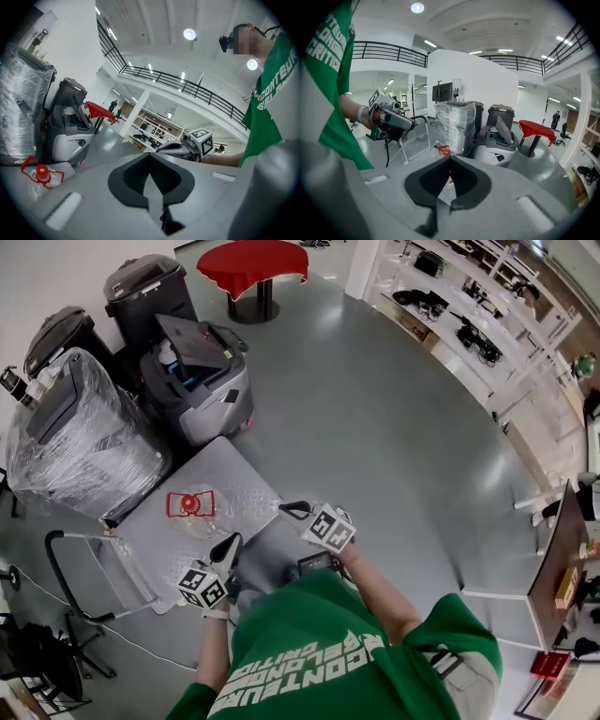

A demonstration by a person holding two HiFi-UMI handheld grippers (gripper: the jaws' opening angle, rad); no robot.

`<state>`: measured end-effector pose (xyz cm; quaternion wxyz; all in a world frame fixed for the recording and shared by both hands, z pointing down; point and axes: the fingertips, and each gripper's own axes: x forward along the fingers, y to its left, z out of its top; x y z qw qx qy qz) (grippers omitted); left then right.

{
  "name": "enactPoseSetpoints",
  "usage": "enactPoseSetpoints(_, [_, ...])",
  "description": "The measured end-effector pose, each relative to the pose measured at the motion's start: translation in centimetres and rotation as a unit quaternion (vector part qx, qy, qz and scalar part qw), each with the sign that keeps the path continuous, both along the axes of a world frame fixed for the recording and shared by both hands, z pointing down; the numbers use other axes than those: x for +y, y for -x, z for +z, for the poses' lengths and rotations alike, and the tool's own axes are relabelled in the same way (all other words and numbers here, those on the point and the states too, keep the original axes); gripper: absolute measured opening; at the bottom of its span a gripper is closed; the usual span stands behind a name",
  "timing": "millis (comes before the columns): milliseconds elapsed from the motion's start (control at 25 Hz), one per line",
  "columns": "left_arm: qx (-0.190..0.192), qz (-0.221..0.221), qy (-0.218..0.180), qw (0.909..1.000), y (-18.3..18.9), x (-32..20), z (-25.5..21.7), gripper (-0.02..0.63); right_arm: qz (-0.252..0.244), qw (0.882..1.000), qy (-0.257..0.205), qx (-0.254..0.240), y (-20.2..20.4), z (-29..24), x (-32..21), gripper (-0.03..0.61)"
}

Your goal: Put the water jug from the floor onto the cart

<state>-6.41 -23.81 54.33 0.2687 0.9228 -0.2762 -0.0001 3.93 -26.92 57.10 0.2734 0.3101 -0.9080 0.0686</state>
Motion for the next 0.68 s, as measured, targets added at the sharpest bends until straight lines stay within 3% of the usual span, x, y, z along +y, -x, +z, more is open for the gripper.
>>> enactPoseSetpoints(680, [0.0,-0.003,-0.001,1.0,-3.6,2.1,0.7,0.009,0.015,1.0,0.01,-0.003,-4.9,1.4,2.6,-0.011])
